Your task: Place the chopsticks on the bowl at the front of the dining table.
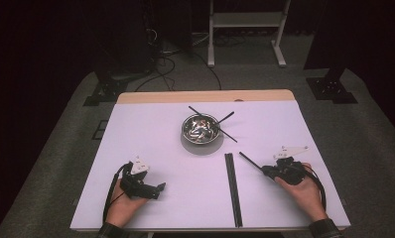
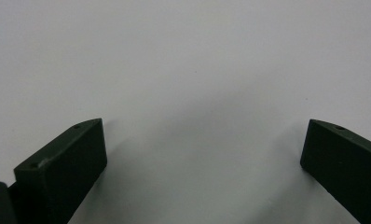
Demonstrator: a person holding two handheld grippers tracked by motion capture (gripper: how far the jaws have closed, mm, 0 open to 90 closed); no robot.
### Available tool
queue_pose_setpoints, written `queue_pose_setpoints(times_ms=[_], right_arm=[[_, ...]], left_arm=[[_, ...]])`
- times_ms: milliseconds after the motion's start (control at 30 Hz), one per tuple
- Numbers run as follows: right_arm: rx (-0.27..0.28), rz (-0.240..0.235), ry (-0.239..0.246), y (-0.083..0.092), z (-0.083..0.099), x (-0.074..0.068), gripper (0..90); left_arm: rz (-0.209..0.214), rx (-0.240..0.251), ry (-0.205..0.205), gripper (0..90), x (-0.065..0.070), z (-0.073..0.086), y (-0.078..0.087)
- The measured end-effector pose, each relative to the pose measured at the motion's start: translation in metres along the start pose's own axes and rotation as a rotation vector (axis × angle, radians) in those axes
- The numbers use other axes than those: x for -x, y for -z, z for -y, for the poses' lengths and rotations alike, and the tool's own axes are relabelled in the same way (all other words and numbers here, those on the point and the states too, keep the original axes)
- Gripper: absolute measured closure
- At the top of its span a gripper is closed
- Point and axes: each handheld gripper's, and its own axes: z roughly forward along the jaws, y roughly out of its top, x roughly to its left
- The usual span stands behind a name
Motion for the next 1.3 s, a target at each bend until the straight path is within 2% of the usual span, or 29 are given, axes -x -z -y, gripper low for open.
queue_pose_setpoints(times_ms=[700, 1300], right_arm=[[0.020, -0.033, 0.041, -0.006, -0.019, -0.012, 85.6], [0.042, -0.055, 0.048, -0.009, -0.035, -0.020, 85.5]], left_arm=[[0.000, 0.000, 0.000, 0.0, 0.000, 0.000, 0.000], [0.000, 0.000, 0.000, 0.0, 0.000, 0.000, 0.000]])
